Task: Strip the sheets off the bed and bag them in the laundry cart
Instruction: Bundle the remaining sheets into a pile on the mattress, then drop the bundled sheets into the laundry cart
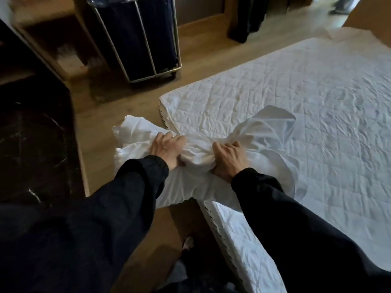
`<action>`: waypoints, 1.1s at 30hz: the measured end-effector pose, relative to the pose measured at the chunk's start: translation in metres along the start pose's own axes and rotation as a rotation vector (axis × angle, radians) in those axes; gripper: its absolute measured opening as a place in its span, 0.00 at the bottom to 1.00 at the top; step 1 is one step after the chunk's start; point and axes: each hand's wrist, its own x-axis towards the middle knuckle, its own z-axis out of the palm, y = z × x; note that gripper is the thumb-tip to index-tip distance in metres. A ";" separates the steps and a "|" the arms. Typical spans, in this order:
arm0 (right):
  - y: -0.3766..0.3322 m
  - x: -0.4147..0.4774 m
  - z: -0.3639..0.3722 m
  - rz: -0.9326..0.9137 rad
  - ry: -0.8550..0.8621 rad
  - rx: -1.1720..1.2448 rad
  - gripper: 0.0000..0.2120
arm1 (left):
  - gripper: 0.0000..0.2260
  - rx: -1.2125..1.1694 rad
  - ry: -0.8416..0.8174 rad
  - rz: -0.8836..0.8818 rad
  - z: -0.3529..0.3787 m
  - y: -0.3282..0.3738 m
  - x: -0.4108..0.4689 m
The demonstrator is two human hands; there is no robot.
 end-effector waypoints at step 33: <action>-0.145 0.583 -0.016 -0.404 0.131 -0.067 0.20 | 0.16 -0.065 0.102 -0.420 -0.034 -0.462 0.247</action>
